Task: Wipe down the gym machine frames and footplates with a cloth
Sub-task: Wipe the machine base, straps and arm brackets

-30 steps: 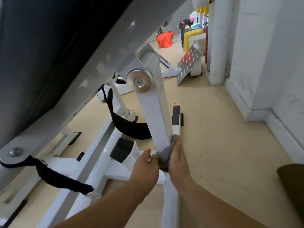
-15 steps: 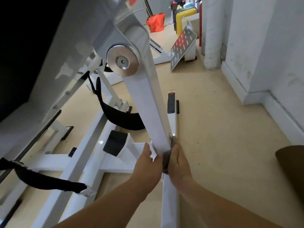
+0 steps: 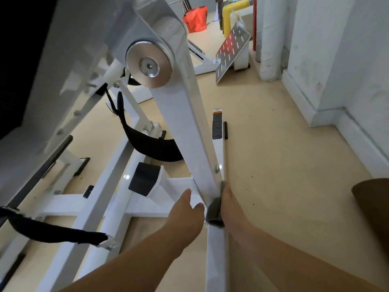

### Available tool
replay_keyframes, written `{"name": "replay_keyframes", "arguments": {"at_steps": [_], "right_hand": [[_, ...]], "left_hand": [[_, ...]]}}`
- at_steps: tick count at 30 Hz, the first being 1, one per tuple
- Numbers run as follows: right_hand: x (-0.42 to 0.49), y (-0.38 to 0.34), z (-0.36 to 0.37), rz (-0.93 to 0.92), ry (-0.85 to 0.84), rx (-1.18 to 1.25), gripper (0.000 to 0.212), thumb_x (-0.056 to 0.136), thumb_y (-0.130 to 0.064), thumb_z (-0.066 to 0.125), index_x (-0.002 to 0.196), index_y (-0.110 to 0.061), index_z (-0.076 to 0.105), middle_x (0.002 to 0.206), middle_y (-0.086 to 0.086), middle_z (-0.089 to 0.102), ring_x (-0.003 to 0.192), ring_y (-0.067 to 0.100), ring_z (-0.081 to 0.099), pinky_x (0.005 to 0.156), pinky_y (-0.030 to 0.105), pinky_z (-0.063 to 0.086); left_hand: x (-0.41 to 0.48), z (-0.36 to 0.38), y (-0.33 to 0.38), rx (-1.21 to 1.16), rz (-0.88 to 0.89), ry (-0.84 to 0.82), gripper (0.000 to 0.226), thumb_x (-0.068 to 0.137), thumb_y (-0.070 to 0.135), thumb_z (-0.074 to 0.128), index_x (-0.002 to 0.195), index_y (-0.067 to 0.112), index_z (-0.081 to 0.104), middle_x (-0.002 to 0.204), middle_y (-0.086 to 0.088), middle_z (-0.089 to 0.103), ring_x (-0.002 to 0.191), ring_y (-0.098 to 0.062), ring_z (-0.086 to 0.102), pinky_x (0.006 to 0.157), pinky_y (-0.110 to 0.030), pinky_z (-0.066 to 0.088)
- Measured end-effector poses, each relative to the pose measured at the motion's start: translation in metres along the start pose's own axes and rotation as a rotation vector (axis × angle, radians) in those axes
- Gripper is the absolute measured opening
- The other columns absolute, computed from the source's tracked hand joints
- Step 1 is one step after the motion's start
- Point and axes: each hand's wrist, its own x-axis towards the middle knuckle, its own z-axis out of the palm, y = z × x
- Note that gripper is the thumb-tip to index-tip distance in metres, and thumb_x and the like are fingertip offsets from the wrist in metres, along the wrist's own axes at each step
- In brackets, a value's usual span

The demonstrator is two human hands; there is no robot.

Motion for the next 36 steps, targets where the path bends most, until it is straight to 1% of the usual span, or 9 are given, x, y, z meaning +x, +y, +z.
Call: {"name": "replay_keyframes", "arguments": {"at_steps": [4, 7, 10, 13, 19, 23, 29, 32, 36], "right_hand": [[-0.02, -0.02, 0.02, -0.235, -0.16, 0.141, 0.054, 0.09, -0.08, 0.03, 0.137, -0.061, 0.048, 0.143, -0.023, 0.053, 0.133, 0.011, 0.053, 0.104, 0.047, 0.054], [-0.008, -0.002, 0.013, -0.28, -0.093, -0.001, 0.05, 0.099, -0.071, 0.034, 0.141, -0.049, 0.048, 0.142, -0.018, 0.053, 0.131, 0.008, 0.052, 0.096, 0.015, 0.052], [0.012, 0.021, 0.0, -0.03, -0.001, -0.036, 0.091, 0.084, -0.087, 0.041, 0.148, -0.024, 0.052, 0.145, 0.001, 0.056, 0.132, 0.024, 0.054, 0.113, 0.039, 0.045], [0.014, 0.02, -0.001, 0.058, 0.035, 0.007, 0.077, 0.1, -0.06, 0.048, 0.156, -0.009, 0.036, 0.16, 0.012, 0.04, 0.147, 0.031, 0.036, 0.126, 0.042, 0.021], [-0.016, -0.017, 0.015, -0.089, -0.057, 0.07, 0.074, 0.088, -0.083, 0.03, 0.124, -0.029, 0.065, 0.116, 0.005, 0.07, 0.107, 0.024, 0.066, 0.1, 0.046, 0.054], [-0.025, -0.023, 0.021, -0.302, -0.064, 0.067, 0.066, 0.086, -0.083, 0.026, 0.14, -0.054, 0.05, 0.142, -0.02, 0.056, 0.133, 0.007, 0.053, 0.112, 0.039, 0.045], [0.019, 0.036, -0.004, -0.069, -0.004, -0.109, 0.091, 0.086, -0.089, 0.029, 0.151, -0.028, 0.048, 0.153, -0.001, 0.049, 0.143, 0.024, 0.045, 0.124, 0.045, 0.028], [-0.001, 0.009, 0.002, -0.015, -0.028, -0.087, 0.105, 0.069, -0.101, 0.026, 0.138, -0.029, 0.059, 0.135, 0.0, 0.065, 0.125, 0.023, 0.06, 0.114, 0.046, 0.043], [-0.029, -0.04, 0.01, -0.151, -0.156, 0.018, 0.064, 0.094, -0.081, 0.027, 0.121, -0.036, 0.064, 0.112, -0.002, 0.07, 0.104, 0.019, 0.068, 0.092, 0.041, 0.058]], "left_hand": [[0.003, 0.001, 0.001, -0.004, 0.023, 0.033, 0.058, 0.109, 0.033, 0.044, 0.162, 0.028, 0.021, 0.164, 0.004, 0.033, 0.145, -0.021, 0.038, 0.107, -0.032, 0.037], [0.003, 0.001, 0.001, -0.004, 0.016, 0.041, 0.056, 0.109, 0.031, 0.043, 0.161, 0.03, 0.022, 0.163, 0.005, 0.034, 0.136, -0.02, 0.044, 0.096, -0.027, 0.038], [0.003, -0.002, -0.003, 0.0, 0.01, 0.026, 0.056, 0.109, 0.031, 0.042, 0.161, 0.031, 0.022, 0.163, 0.006, 0.033, 0.138, -0.02, 0.042, 0.091, -0.026, 0.034], [0.006, -0.007, -0.01, 0.011, 0.009, 0.016, 0.057, 0.109, 0.031, 0.043, 0.162, 0.031, 0.021, 0.164, 0.006, 0.032, 0.143, -0.02, 0.039, 0.094, -0.026, 0.034], [0.008, -0.012, -0.007, -0.003, 0.008, 0.035, 0.054, 0.11, 0.036, 0.042, 0.161, 0.028, 0.025, 0.163, 0.004, 0.034, 0.146, -0.022, 0.037, 0.112, -0.036, 0.036], [0.005, -0.008, -0.002, -0.013, 0.024, 0.024, 0.054, 0.11, 0.036, 0.041, 0.161, 0.027, 0.025, 0.163, 0.003, 0.035, 0.147, -0.022, 0.036, 0.116, -0.038, 0.033], [0.001, -0.007, -0.001, -0.04, 0.029, 0.027, 0.053, 0.109, 0.042, 0.04, 0.16, 0.03, 0.027, 0.161, 0.005, 0.036, 0.145, -0.021, 0.038, 0.114, -0.037, 0.034], [-0.003, -0.009, 0.0, -0.048, 0.052, 0.03, 0.053, 0.109, 0.044, 0.039, 0.16, 0.031, 0.028, 0.16, 0.005, 0.038, 0.144, -0.021, 0.039, 0.115, -0.038, 0.035], [-0.005, -0.01, 0.001, -0.043, 0.066, 0.038, 0.053, 0.11, 0.042, 0.038, 0.16, 0.029, 0.028, 0.161, 0.003, 0.038, 0.145, -0.022, 0.039, 0.115, -0.039, 0.035]]}}
